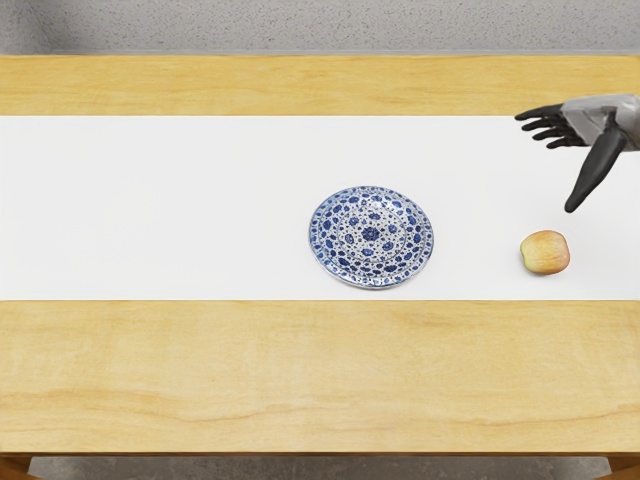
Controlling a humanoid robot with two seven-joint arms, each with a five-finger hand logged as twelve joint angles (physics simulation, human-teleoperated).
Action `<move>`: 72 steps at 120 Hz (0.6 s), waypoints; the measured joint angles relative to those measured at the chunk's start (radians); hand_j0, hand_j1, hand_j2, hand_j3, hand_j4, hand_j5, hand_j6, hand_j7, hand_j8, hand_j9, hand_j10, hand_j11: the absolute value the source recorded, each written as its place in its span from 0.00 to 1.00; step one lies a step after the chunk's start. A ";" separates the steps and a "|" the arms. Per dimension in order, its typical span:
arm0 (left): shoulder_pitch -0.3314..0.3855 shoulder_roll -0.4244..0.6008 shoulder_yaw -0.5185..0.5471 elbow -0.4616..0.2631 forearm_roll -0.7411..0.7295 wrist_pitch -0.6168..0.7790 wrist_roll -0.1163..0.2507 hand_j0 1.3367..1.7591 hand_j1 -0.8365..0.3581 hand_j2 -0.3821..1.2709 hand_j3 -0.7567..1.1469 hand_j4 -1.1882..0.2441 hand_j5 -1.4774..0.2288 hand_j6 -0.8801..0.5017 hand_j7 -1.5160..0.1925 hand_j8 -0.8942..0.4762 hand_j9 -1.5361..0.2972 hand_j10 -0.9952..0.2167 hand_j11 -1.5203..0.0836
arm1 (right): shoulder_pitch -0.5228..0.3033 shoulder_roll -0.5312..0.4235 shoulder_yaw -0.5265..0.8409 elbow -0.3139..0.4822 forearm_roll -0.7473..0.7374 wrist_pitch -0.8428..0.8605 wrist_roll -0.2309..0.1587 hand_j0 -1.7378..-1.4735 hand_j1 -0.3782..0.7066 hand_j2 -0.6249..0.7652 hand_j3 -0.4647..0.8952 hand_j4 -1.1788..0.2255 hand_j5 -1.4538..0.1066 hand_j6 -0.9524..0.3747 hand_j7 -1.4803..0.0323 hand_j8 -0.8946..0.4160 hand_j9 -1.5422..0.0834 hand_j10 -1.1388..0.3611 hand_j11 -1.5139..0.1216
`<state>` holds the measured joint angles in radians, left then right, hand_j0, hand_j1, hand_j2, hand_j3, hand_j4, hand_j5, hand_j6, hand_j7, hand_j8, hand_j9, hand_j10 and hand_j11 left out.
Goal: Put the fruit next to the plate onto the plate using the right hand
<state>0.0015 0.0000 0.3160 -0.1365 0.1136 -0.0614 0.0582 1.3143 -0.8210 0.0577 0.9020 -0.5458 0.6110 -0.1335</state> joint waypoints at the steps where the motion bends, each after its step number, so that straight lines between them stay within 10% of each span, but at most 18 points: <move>1: 0.000 0.000 0.000 0.000 0.000 0.000 0.000 0.76 0.75 0.26 0.40 0.66 0.68 0.46 0.70 0.47 0.66 0.62 0.75 | 0.000 0.000 0.000 0.000 0.000 0.000 -0.002 0.30 0.06 0.45 0.34 0.82 0.91 0.69 0.95 0.66 0.93 0.74 0.90; 32: 0.000 0.000 0.000 0.000 0.000 0.000 0.000 0.76 0.75 0.26 0.40 0.66 0.68 0.46 0.70 0.47 0.66 0.62 0.75 | 0.066 -0.035 0.008 0.180 0.011 0.000 -0.109 0.30 0.06 0.45 0.34 0.82 0.91 0.69 0.95 0.66 0.93 0.74 0.90; 50: 0.000 0.000 0.000 0.000 0.000 0.000 0.000 0.76 0.75 0.26 0.40 0.66 0.68 0.46 0.70 0.47 0.66 0.62 0.75 | 0.066 -0.147 0.106 0.412 0.012 0.000 -0.365 0.30 0.06 0.45 0.34 0.82 0.91 0.69 0.95 0.66 0.93 0.74 0.90; 72: 0.000 0.000 0.000 0.000 0.000 0.000 0.000 0.76 0.75 0.26 0.40 0.66 0.68 0.46 0.70 0.47 0.66 0.62 0.75 | 0.057 -0.204 0.133 0.647 -0.065 -0.005 -0.458 0.30 0.06 0.45 0.34 0.81 0.91 0.69 0.95 0.65 0.92 0.74 0.90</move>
<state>0.0015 0.0000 0.3160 -0.1365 0.1136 -0.0614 0.0582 1.3711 -1.0247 0.1912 1.5493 -0.6108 0.6057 -0.5916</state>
